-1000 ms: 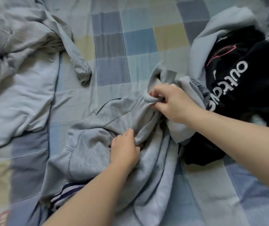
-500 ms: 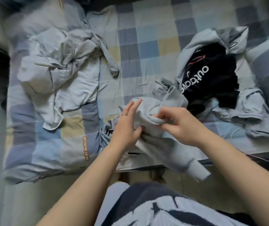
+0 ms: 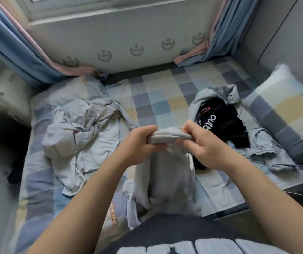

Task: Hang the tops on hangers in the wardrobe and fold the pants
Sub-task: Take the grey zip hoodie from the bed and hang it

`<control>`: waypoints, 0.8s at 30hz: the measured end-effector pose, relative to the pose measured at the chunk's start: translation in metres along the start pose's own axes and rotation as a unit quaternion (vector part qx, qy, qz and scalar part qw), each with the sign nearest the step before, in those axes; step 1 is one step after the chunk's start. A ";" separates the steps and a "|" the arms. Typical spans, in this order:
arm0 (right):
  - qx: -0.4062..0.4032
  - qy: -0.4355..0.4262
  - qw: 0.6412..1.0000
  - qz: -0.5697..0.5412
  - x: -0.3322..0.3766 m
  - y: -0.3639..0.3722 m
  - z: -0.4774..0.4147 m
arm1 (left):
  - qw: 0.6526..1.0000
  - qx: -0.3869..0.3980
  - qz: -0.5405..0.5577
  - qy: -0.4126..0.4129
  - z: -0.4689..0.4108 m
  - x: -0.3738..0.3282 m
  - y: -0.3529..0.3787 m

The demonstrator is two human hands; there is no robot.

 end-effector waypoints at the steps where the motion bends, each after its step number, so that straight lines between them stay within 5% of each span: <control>1: -0.004 -0.005 1.000 0.002 0.008 0.001 -0.005 | 0.999 -0.031 0.001 0.008 0.002 -0.002 -0.011; 5: -0.041 -0.032 0.998 -0.040 0.044 -0.007 -0.031 | 0.984 -0.173 0.009 0.053 0.007 -0.020 -0.063; 8: 0.007 -0.032 0.991 -0.126 0.071 -0.015 -0.050 | 0.968 -0.231 0.014 0.094 0.001 -0.047 -0.099; 16: 0.031 0.007 0.998 -0.056 0.113 -0.052 -0.074 | 0.903 -0.406 0.011 0.140 -0.005 -0.125 -0.220; 21: 0.089 0.083 0.986 0.111 0.098 -0.069 -0.082 | 0.880 -0.452 -0.028 0.143 0.002 -0.139 -0.260; 24: 0.024 0.140 0.954 0.263 0.088 -0.081 -0.091 | 0.887 -0.446 -0.093 0.080 0.001 -0.125 -0.267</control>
Point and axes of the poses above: each hand's wrist, its own z-axis away from the middle knuckle, its own y-axis out of the palm, x = y × z, the point moved 2 cm from there along -z, towards the middle knuckle, and after that the axes turned 7 degrees about -y, right-handed, at the moved point
